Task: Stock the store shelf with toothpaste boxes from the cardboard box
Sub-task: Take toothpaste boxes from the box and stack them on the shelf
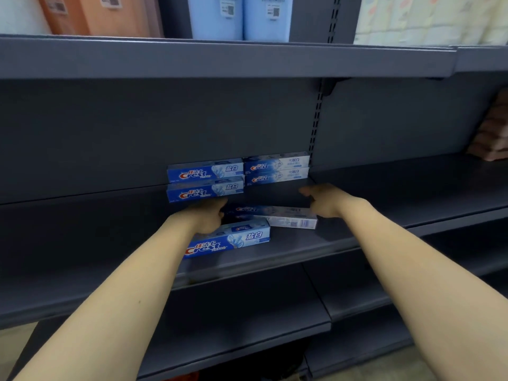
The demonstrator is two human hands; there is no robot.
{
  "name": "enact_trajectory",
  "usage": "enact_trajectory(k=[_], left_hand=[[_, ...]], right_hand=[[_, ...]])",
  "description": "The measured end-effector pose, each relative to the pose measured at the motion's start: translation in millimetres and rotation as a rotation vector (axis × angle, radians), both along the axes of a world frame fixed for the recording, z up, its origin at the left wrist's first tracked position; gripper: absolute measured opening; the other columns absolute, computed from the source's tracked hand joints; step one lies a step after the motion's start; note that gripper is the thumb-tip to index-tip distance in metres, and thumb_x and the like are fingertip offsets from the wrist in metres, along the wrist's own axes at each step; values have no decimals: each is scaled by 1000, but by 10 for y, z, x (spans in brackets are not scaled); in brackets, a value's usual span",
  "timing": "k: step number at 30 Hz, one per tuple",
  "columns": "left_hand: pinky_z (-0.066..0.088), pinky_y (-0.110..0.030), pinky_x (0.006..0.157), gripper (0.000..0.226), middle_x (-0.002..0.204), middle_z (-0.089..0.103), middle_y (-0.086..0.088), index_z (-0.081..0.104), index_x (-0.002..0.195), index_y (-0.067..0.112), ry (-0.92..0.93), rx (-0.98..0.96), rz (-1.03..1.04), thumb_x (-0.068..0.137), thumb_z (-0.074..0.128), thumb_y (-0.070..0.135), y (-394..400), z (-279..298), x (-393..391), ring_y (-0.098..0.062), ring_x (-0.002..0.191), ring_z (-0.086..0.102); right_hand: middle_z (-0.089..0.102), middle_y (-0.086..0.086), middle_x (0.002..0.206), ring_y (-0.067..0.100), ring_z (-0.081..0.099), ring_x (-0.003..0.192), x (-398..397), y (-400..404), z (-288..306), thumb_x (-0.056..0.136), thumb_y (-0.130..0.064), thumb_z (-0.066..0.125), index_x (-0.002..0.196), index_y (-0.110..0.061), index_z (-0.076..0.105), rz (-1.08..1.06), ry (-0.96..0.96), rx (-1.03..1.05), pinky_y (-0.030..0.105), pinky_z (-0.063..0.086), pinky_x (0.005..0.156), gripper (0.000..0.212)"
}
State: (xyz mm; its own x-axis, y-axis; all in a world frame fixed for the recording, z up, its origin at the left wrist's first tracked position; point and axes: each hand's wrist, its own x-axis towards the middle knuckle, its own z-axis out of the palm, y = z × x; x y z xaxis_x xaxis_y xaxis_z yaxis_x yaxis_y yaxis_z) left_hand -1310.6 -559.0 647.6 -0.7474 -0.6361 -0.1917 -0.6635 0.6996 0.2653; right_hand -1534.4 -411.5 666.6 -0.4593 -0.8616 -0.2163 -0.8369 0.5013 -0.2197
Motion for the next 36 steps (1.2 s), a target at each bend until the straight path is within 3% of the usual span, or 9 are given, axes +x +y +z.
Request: enact_trajectory(k=[3,8,13,17,21,24,28,31,36], left_hand=[[30,-33,106,45,149,31,-9,32,144,16,40,-5,-27,100,38,12,-109,-13,-124,-27,131,35],[26,-36,112,49,152,30,-7,33,145,18,82,3,-124,98,47,15,-245,-98,-298,-26,137,32],[25,-31,111,52,152,31,-7,33,145,15,57,46,-165,97,49,27,-325,-85,-363,-23,137,33],[34,-28,100,46,142,46,-5,46,137,16,3,70,-214,96,49,35,-339,-90,-348,-21,126,45],[41,-31,96,46,130,56,-8,54,129,12,156,39,-154,87,66,26,-329,-158,-401,-22,114,53],[43,-29,85,40,119,60,-10,60,119,11,216,-25,-107,82,71,20,-289,-181,-499,-22,104,56],[45,-33,88,29,119,61,-9,63,117,14,204,-142,-56,88,62,18,-179,-173,-691,-26,107,57],[48,-37,83,22,112,64,-13,65,108,8,136,-260,-36,93,49,12,-28,-165,-883,-29,103,60],[50,-37,82,25,116,60,-14,60,115,4,88,-275,66,95,48,11,215,-294,-1262,-29,104,59]], right_hand=[[34,4,151,24,35,136,-52,21,9,94,-10,39,148,-19,27,-38,-4,30,30,31,110,56],[30,1,154,22,31,139,-14,32,-132,98,-42,43,149,-19,25,-55,-15,60,30,27,112,59],[25,-2,155,20,26,142,68,17,-217,95,-51,43,149,-21,26,-35,-11,34,29,23,112,64],[50,1,137,21,49,120,62,-41,-255,92,-49,50,135,-19,46,1,-17,23,29,39,95,53],[57,3,116,21,54,96,-12,-70,-243,86,-44,61,118,-16,49,6,-22,-26,31,43,78,44],[57,5,113,22,55,98,-73,-86,-236,84,-39,66,111,-14,45,33,38,-67,33,44,78,42],[52,6,123,26,53,108,-210,-109,-282,86,-33,63,118,-13,42,71,236,-82,31,40,75,44],[44,6,135,27,47,121,-299,-173,-380,90,-28,58,128,-14,41,45,335,-135,35,43,86,43],[49,6,132,26,48,120,-438,-336,-543,92,-15,52,129,-15,47,12,399,-227,35,47,83,38]])
